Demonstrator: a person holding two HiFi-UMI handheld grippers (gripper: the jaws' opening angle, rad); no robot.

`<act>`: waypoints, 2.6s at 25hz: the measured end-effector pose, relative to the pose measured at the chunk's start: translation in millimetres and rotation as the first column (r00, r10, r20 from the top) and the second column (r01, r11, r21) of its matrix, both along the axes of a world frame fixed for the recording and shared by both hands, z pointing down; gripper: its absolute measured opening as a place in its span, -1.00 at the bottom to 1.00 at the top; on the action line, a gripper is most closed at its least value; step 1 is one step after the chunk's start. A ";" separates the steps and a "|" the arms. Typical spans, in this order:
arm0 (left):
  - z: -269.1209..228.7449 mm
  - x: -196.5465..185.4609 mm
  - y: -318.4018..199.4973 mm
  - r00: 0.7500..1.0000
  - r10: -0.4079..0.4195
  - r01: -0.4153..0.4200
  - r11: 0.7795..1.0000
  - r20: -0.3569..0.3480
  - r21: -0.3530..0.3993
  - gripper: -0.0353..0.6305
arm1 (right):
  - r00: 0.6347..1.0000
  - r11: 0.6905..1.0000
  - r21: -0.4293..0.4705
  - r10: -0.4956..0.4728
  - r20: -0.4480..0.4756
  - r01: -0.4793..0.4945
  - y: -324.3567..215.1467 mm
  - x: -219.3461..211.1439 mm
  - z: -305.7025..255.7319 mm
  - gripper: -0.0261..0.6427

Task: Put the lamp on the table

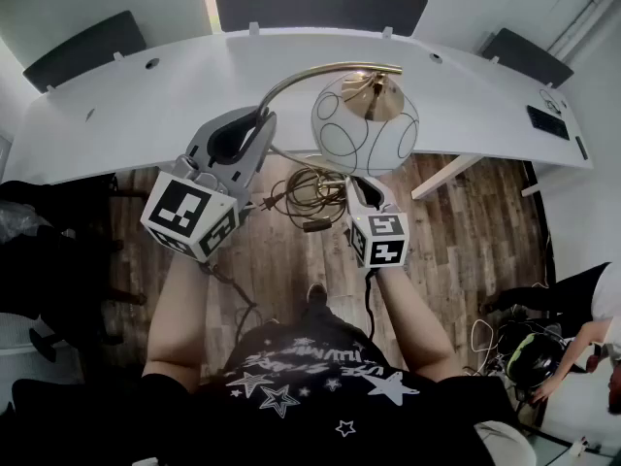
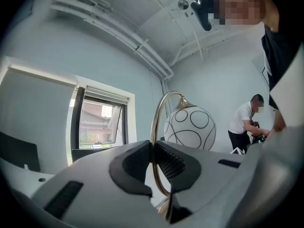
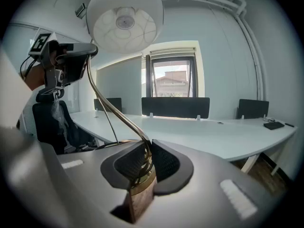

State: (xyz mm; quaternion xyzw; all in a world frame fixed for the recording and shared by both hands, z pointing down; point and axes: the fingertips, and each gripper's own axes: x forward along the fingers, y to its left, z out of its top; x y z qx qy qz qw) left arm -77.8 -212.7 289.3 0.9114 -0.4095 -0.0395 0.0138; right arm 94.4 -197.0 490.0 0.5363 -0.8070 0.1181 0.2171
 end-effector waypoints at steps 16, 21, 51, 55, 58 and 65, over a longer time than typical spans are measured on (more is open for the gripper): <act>15.4 1.2 -12.1 0.999 0.024 -0.023 1.000 0.026 -0.021 -0.77 | 0.998 0.998 -0.044 0.044 0.051 -0.041 -0.8 -4.4 17.1 -0.78; 7.9 -2.0 -7.0 1.000 0.015 -0.014 1.000 0.020 -0.013 -0.77 | 0.997 0.999 -0.033 0.042 0.065 -0.040 -0.3 -8.6 11.6 -0.78; 5.6 -2.8 3.3 0.998 -0.038 0.038 0.999 0.040 0.007 -0.77 | 0.992 1.000 -0.002 -0.001 0.130 0.002 -12.3 -12.6 13.2 -0.78; 3.0 -2.9 8.5 0.996 -0.072 0.072 0.997 0.057 0.002 -0.77 | 0.990 0.999 -0.009 -0.030 0.140 0.032 -15.6 -14.8 11.3 -0.78; 3.2 -4.2 10.4 0.993 -0.102 0.102 0.995 0.062 0.000 -0.77 | 0.988 0.998 -0.014 -0.064 0.140 0.067 -16.7 -17.5 12.7 -0.78; 1.9 -4.4 20.2 0.988 -0.142 0.142 0.990 0.054 0.011 -0.77 | 0.984 0.994 0.005 -0.105 0.144 0.106 -19.4 -16.9 8.9 -0.78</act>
